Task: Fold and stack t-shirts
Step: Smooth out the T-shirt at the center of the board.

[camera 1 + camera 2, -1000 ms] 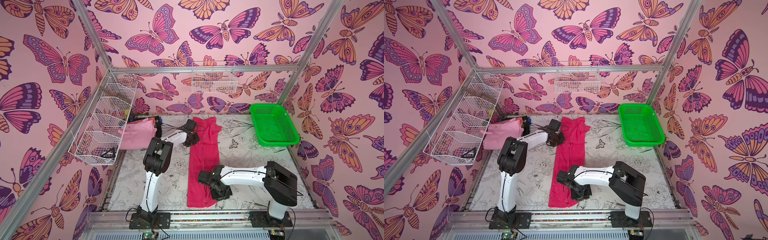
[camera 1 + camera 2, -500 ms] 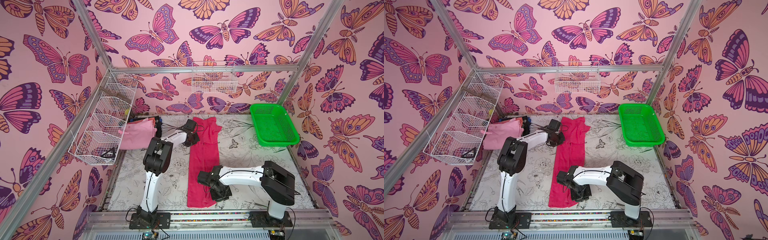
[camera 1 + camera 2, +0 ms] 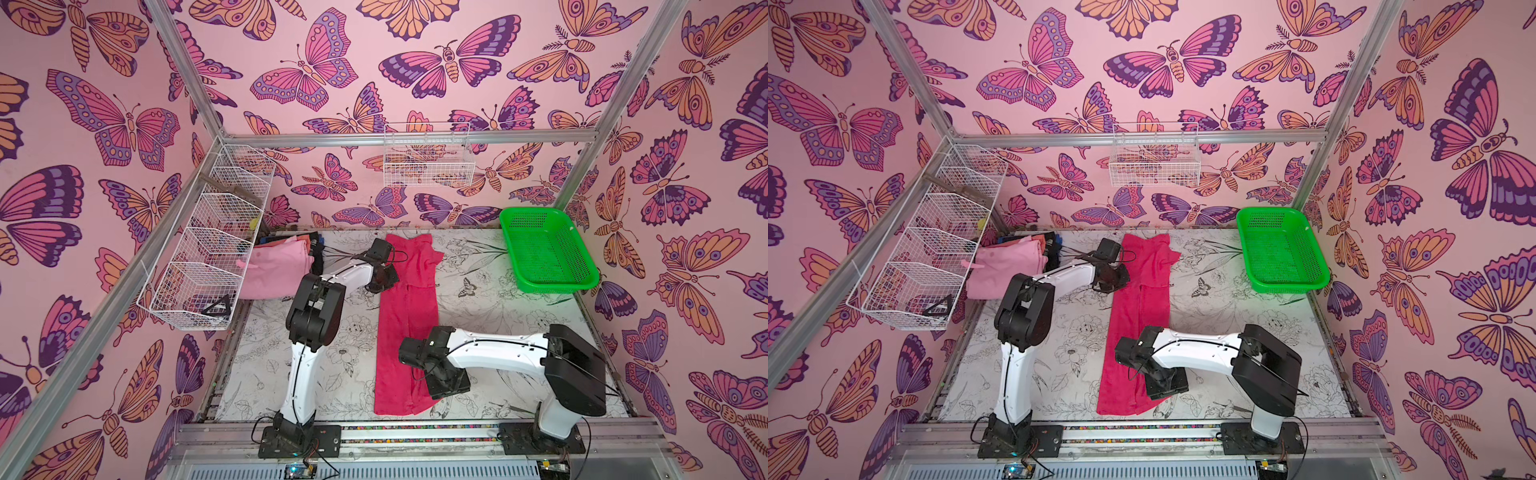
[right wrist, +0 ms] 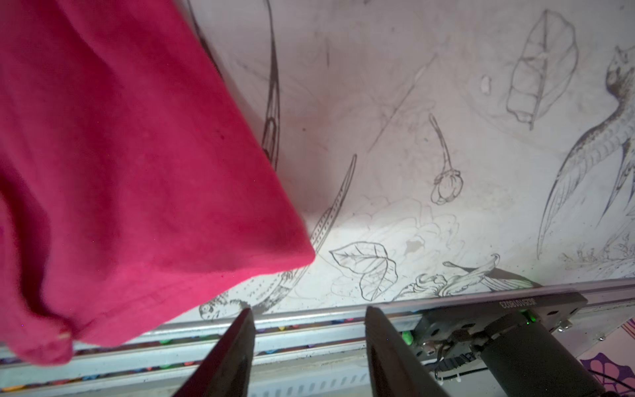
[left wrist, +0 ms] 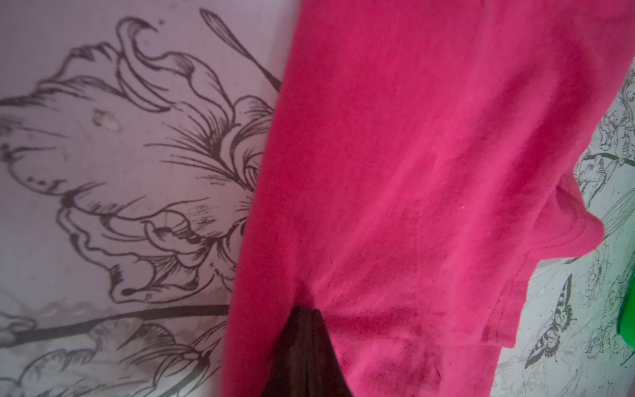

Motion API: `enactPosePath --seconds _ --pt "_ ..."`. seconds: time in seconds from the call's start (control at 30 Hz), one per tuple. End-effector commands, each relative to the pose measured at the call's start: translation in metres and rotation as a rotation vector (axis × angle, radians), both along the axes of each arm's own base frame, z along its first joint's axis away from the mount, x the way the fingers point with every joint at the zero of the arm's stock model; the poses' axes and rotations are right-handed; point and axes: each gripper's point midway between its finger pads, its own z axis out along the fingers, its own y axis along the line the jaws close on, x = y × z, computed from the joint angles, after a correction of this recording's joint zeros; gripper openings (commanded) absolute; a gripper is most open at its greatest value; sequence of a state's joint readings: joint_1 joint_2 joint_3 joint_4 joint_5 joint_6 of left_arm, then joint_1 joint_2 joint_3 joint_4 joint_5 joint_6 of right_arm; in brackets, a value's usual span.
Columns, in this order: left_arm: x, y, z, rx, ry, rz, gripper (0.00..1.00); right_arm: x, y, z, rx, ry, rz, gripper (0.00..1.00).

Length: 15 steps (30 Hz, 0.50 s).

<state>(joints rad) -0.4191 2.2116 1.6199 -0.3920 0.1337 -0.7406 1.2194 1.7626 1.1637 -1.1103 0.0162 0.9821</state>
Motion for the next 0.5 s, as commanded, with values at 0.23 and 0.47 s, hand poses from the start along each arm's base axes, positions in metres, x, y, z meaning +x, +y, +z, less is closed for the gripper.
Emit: enactPosePath --seconds 0.23,0.47 --pt "-0.017 0.013 -0.028 0.047 0.083 0.007 0.0 0.026 -0.007 -0.007 -0.025 -0.064 -0.007 0.56" --pt "-0.017 0.014 -0.028 0.049 0.084 0.007 0.0 0.03 -0.001 -0.017 -0.004 -0.06 0.008 0.55"
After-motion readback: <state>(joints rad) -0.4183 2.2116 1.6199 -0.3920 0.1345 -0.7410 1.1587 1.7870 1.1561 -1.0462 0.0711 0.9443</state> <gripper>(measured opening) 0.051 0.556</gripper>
